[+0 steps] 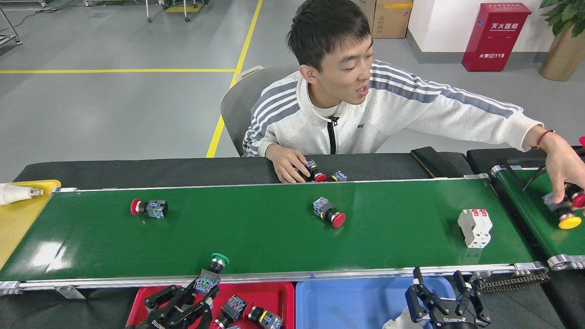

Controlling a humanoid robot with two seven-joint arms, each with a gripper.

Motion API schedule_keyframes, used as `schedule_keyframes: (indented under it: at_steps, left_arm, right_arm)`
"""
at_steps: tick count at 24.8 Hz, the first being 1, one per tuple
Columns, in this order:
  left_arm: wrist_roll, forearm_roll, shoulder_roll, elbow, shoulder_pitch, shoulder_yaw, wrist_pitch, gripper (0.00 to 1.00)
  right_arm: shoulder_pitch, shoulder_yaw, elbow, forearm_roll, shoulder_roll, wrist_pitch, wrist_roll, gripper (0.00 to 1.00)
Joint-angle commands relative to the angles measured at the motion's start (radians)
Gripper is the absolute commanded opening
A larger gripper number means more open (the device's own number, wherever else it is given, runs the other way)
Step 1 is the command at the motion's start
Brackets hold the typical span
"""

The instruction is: Pick switch part from conveyor to tray

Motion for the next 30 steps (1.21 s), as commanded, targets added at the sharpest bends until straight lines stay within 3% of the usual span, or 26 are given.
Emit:
schedule_keyframes:
  at_steps: [1, 4, 6, 8, 11, 13, 14, 16, 17, 19, 22, 26, 28, 30]
  left_arm:
    - [0.009, 0.027, 0.004, -0.008, -0.001, 0.012, -0.042, 1.0]
    - [0.008, 0.044, 0.004, -0.008, 0.005, 0.015, -0.032, 1.0]
    - [0.008, 0.044, -0.002, -0.012, 0.003, 0.021, 0.028, 1.0]
    - [0.009, 0.045, -0.003, -0.01, 0.005, 0.038, 0.205, 1.0]
    - [0.012, 0.045, 0.003, -0.007, 0.003, 0.053, 0.598, 1.0]
    - [0.018, 0.045, 0.007, -0.005, 0.003, 0.055, 0.696, 1.0]
    - [0.018, 0.045, 0.009, -0.005, 0.003, 0.064, 0.695, 1.0]
    - [0.02, 0.045, 0.013, -0.005, 0.003, 0.067, 0.69, 1.0]
    - [0.02, 0.045, 0.013, -0.005, 0.002, 0.066, 0.69, 1.0]
    - [0.02, 0.042, 0.013, -0.007, 0.0, 0.058, 0.683, 1.0]
    - [0.018, 0.039, 0.013, -0.018, -0.001, 0.055, 0.587, 1.0]
    - [0.017, 0.035, -0.005, -0.021, -0.04, 0.01, 0.448, 1.0]
    - [0.011, 0.021, -0.005, -0.013, -0.107, -0.086, 0.445, 1.0]
    - [-0.003, -0.019, -0.023, 0.001, -0.189, -0.186, 0.482, 1.0]
  right_arm:
    - [-0.017, -0.018, -0.011, -0.001, -0.005, 0.01, 0.021, 0.93]
    - [-0.044, -0.021, -0.005, 0.0, -0.014, 0.081, 0.055, 0.93]
    - [-0.092, -0.021, 0.028, 0.002, -0.033, 0.113, 0.07, 0.93]
    - [-0.143, -0.019, 0.075, 0.006, -0.043, 0.125, 0.091, 0.93]
    - [-0.227, -0.019, 0.159, 0.009, -0.056, 0.131, 0.11, 0.93]
    - [-0.279, -0.018, 0.204, 0.008, -0.056, 0.143, 0.124, 0.92]
    - [-0.302, -0.015, 0.225, 0.009, -0.059, 0.156, 0.131, 0.85]
    - [-0.322, -0.012, 0.256, 0.009, -0.08, 0.157, 0.137, 0.43]
    - [-0.322, -0.009, 0.261, 0.009, -0.093, 0.154, 0.137, 0.3]
    - [-0.316, 0.028, 0.256, 0.002, -0.119, 0.15, 0.137, 0.14]
    - [-0.305, 0.043, 0.238, -0.001, -0.119, 0.114, 0.137, 0.02]
    - [-0.268, 0.048, 0.164, -0.021, -0.117, 0.07, 0.134, 0.01]
    - [-0.205, 0.07, 0.094, -0.021, -0.117, 0.008, 0.133, 0.01]
    - [-0.129, 0.106, 0.009, -0.021, -0.114, -0.136, 0.127, 0.01]
